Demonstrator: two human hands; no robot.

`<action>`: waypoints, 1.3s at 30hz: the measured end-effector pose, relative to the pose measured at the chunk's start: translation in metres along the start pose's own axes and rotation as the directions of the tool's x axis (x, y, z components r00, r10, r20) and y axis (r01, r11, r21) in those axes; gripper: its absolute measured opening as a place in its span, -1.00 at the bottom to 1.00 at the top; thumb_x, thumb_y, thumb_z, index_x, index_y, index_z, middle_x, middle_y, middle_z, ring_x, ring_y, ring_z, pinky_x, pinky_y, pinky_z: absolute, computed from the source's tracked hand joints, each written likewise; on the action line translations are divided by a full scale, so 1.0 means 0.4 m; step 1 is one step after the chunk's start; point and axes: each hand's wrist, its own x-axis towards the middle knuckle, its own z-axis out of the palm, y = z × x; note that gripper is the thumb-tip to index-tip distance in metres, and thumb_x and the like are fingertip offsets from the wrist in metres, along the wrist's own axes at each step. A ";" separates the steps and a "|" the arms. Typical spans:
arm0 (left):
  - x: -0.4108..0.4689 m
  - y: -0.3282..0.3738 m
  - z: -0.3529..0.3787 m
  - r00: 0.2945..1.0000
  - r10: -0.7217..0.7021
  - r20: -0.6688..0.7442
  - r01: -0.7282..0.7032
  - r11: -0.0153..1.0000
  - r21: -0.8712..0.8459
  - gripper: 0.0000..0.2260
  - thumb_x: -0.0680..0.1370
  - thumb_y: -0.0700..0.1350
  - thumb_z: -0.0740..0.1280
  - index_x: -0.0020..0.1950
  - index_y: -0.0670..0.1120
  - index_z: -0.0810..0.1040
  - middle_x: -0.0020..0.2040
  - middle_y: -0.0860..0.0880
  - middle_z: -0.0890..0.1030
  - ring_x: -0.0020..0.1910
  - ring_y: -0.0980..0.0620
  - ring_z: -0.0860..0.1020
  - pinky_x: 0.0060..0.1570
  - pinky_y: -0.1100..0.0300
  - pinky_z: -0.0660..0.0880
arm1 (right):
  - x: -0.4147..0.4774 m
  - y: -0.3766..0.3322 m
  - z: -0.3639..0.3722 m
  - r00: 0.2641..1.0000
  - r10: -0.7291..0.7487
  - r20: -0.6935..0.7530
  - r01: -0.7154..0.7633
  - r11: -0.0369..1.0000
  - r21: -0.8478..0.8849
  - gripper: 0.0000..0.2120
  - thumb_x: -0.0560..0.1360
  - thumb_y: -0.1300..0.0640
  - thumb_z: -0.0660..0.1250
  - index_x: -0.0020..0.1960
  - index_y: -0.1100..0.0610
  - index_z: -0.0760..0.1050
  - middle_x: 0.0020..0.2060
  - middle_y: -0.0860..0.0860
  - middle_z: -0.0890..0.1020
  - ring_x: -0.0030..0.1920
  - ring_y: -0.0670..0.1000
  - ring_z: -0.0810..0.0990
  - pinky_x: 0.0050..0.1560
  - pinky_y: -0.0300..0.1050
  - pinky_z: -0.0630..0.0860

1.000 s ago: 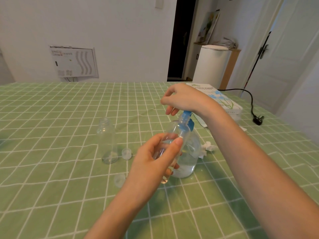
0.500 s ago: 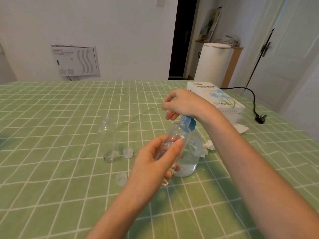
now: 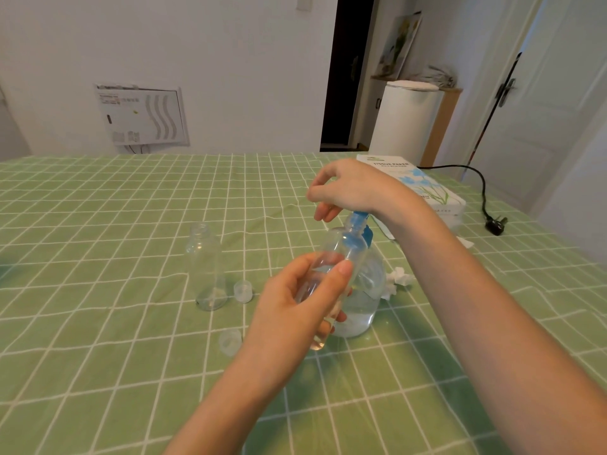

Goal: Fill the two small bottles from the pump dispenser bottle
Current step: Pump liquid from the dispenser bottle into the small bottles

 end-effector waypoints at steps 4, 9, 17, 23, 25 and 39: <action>-0.002 -0.006 -0.002 1.000 0.007 -0.009 -0.007 1.000 0.007 -0.64 0.26 0.21 0.35 -0.05 0.06 0.62 -0.27 0.03 0.66 -0.39 0.08 0.51 -0.52 0.34 0.38 | -0.001 0.011 0.017 1.000 0.020 0.023 -0.021 1.000 0.013 -0.79 0.51 0.10 0.27 0.10 0.15 0.50 -0.32 -0.05 0.66 0.02 0.06 0.65 0.16 -0.04 0.51; -0.004 -0.010 -0.005 1.000 -0.003 -0.017 0.003 1.000 0.009 -0.68 0.26 0.20 0.35 -0.08 0.08 0.63 -0.28 0.01 0.66 -0.39 0.04 0.48 -0.54 0.33 0.37 | 0.001 0.017 0.022 0.999 0.025 0.026 -0.026 0.999 0.046 -0.79 0.51 0.09 0.28 0.11 0.15 0.49 -0.31 -0.04 0.67 0.03 0.06 0.65 0.17 -0.07 0.49; -0.002 -0.006 -0.002 1.000 -0.003 -0.018 0.004 1.000 0.025 -0.66 0.29 0.22 0.38 -0.05 0.06 0.62 -0.26 0.04 0.66 -0.41 0.14 0.54 -0.52 0.34 0.39 | 0.004 0.008 0.010 0.999 0.027 -0.018 -0.026 0.999 0.043 -0.78 0.52 0.10 0.25 0.11 0.18 0.50 -0.24 0.03 0.70 0.03 0.06 0.65 0.12 -0.06 0.52; -0.001 0.000 -0.002 1.000 0.008 -0.013 -0.008 1.000 0.009 -0.69 0.28 0.21 0.36 -0.07 0.10 0.62 -0.25 0.04 0.66 -0.42 0.13 0.54 -0.52 0.33 0.39 | 0.005 -0.010 -0.001 1.000 -0.006 0.005 0.006 0.999 -0.036 -0.79 0.51 0.09 0.26 0.10 0.15 0.52 -0.26 -0.01 0.69 0.01 0.03 0.66 0.04 -0.10 0.53; -0.001 0.000 0.000 1.000 0.008 -0.010 -0.008 1.000 0.010 -0.66 0.27 0.20 0.34 -0.05 0.07 0.62 -0.26 0.04 0.66 -0.42 0.13 0.54 -0.52 0.33 0.40 | 0.001 -0.006 0.002 1.000 -0.007 0.003 0.007 1.000 -0.023 -0.79 0.51 0.08 0.27 0.10 0.14 0.51 -0.27 -0.02 0.69 0.02 0.03 0.65 0.03 -0.12 0.51; -0.004 -0.008 -0.003 1.000 0.004 -0.014 -0.003 1.000 0.020 -0.61 0.25 0.20 0.34 -0.03 0.03 0.61 -0.27 -0.01 0.65 -0.42 0.12 0.51 -0.53 0.35 0.38 | 0.008 0.015 0.019 0.994 -0.057 -0.094 0.052 0.997 -0.055 -0.88 0.48 0.07 0.32 -0.05 0.09 0.57 -0.12 0.03 0.65 -0.04 0.03 0.61 -0.07 -0.15 0.50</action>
